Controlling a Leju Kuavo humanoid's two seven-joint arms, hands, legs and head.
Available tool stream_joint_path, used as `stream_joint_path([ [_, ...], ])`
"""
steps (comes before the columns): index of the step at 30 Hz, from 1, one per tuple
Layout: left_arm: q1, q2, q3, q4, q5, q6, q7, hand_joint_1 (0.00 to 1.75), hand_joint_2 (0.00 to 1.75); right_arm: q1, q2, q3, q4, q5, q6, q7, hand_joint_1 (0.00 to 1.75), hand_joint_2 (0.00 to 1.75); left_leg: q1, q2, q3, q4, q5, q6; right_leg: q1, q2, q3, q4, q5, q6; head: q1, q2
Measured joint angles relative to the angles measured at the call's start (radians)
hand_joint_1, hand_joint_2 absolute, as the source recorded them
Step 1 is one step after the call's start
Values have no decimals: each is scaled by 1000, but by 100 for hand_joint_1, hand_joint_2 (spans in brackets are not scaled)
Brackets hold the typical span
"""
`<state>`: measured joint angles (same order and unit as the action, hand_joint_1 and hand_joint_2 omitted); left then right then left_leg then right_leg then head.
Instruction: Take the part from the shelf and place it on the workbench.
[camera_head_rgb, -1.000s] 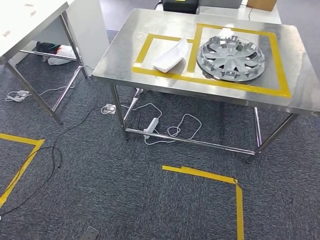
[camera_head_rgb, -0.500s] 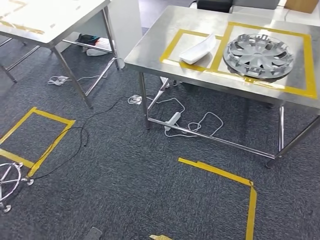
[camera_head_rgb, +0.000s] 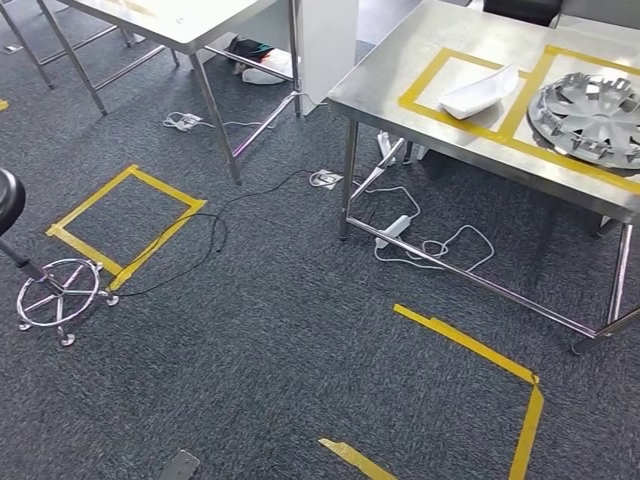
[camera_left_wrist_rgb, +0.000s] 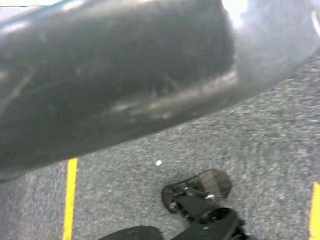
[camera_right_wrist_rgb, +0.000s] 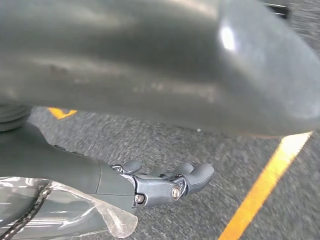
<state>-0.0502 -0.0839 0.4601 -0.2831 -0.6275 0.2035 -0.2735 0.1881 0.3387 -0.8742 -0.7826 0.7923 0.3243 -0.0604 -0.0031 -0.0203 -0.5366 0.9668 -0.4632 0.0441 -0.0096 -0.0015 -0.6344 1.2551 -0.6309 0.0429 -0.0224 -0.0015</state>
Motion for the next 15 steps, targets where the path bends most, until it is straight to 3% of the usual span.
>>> stream_joint_path([
  [1,1,0,-1,0,0,-1,0,0,0,-3,-1,0,4,1,-1,-2,0,0,0,-10,-16,7,8,-3,-1,2,21,-13,26,0,0,0],
  [3,1,1,-4,0,0,-2,0,0,0,-11,-2,-1,10,5,-3,-7,0,0,3,-31,-45,23,21,-12,-5,27,103,-127,74,1,0,0],
  [5,-2,2,-7,0,-2,-3,0,0,0,-17,-3,-3,18,12,-6,-15,0,0,3,-52,-69,39,33,-24,-9,66,177,-247,69,-4,-1,0],
  [6,-3,2,-9,0,-4,-3,0,0,0,-20,-4,-5,23,16,-9,-19,0,0,2,-62,-76,42,40,-30,-9,75,190,-275,56,-9,-1,0],
  [7,-3,3,-11,0,-5,-3,0,0,0,-23,-4,-8,28,21,-11,-23,0,0,1,-73,-82,44,47,-37,-7,69,194,-285,53,-15,-2,0],
  [9,2,5,-14,0,-7,-4,2,0,0,-29,-4,-16,40,29,-15,-29,0,0,3,-73,-90,50,46,-46,-8,42,184,-285,60,-31,-2,0],
  [11,5,5,-17,0,-6,-6,4,0,0,-32,-6,-24,49,38,-19,-37,0,0,4,-36,-110,109,-16,-54,-9,12,176,-287,71,-44,-7,0],
  [13,4,3,-22,0,-3,-7,5,0,0,-33,-8,-34,59,47,-23,-43,0,0,6,-1,-141,232,-106,-62,-4,-19,167,-286,79,-49,-12,0],
  [14,4,2,-25,0,-1,-6,6,0,0,-34,-9,-39,64,50,-24,-45,0,0,8,6,-151,287,-131,-64,-2,-35,163,-286,82,-49,-13,0],
  [15,5,1,-27,0,0,-6,6,0,0,-35,-10,-44,68,53,-24,-47,0,0,9,9,-147,316,-135,-64,0,-50,159,-285,85,-49,-13,0],
])
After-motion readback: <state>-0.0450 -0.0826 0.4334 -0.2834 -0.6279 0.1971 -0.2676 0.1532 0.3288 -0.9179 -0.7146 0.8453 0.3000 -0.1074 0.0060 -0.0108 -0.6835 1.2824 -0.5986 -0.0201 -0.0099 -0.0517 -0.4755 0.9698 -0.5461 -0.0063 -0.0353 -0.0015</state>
